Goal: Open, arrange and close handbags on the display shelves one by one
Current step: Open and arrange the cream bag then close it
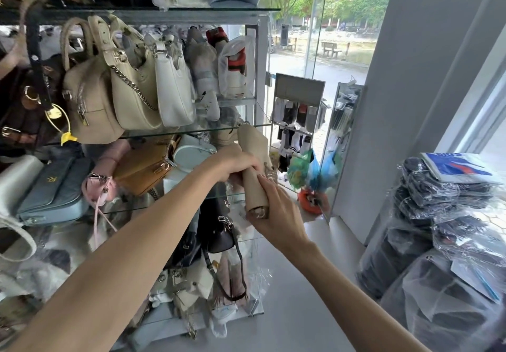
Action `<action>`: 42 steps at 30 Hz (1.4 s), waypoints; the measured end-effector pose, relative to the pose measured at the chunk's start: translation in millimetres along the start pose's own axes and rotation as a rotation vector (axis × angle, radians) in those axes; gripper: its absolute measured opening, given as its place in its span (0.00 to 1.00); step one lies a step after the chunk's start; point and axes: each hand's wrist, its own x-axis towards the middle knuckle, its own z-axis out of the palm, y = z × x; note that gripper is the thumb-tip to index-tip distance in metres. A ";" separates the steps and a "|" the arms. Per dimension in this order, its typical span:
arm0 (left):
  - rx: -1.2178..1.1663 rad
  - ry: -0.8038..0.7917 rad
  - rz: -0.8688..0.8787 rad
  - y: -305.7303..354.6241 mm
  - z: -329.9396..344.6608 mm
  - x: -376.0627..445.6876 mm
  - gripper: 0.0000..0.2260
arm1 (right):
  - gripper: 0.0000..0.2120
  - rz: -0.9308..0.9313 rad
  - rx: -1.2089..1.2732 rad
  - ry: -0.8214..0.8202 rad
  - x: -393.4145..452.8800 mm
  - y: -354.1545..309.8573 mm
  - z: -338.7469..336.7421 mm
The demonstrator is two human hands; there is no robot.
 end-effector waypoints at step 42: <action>-0.710 0.314 0.300 -70.2 -7.1 -12.6 0.13 | 0.18 0.363 -0.189 -0.125 43.8 49.6 -49.5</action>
